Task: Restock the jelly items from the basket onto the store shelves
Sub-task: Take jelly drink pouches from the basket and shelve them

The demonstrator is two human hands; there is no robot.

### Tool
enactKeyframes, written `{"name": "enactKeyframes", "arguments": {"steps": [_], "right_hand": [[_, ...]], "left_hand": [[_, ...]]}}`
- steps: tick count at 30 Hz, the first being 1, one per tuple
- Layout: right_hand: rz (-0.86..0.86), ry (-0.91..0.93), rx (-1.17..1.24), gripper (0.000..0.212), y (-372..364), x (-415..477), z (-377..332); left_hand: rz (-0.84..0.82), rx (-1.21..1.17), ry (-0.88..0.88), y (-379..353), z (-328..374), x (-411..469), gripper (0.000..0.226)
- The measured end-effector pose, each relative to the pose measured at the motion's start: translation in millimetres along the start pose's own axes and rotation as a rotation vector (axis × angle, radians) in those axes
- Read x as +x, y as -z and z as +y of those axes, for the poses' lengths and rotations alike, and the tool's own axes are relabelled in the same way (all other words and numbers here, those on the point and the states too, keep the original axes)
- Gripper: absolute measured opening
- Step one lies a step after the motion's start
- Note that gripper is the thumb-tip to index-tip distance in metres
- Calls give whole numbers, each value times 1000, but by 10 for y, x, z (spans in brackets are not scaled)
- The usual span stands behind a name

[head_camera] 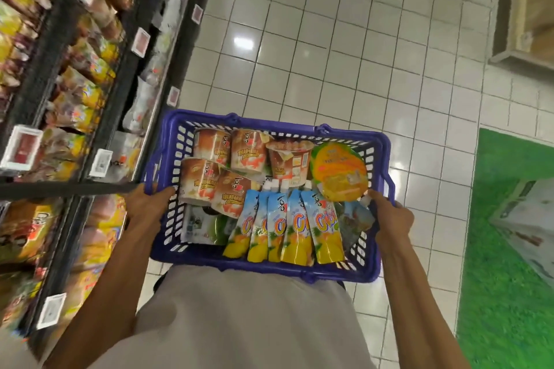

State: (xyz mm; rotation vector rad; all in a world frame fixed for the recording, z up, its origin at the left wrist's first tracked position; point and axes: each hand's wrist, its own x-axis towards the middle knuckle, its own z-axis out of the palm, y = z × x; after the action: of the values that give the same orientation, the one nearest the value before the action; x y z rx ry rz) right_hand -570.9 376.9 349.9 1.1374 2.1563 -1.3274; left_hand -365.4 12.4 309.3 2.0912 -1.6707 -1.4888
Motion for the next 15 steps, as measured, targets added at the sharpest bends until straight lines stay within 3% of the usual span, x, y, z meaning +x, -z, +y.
{"name": "enactKeyframes", "arguments": {"steps": [10,15], "right_hand": [[-271,238,-371,25,-1158,925,-2099],[-346,341,-560,26,-1803,1005,-2795]], "left_hand": [[304,-234,271,-750,474,0,35],[428,-373,438,-964,606,-177,25]]}}
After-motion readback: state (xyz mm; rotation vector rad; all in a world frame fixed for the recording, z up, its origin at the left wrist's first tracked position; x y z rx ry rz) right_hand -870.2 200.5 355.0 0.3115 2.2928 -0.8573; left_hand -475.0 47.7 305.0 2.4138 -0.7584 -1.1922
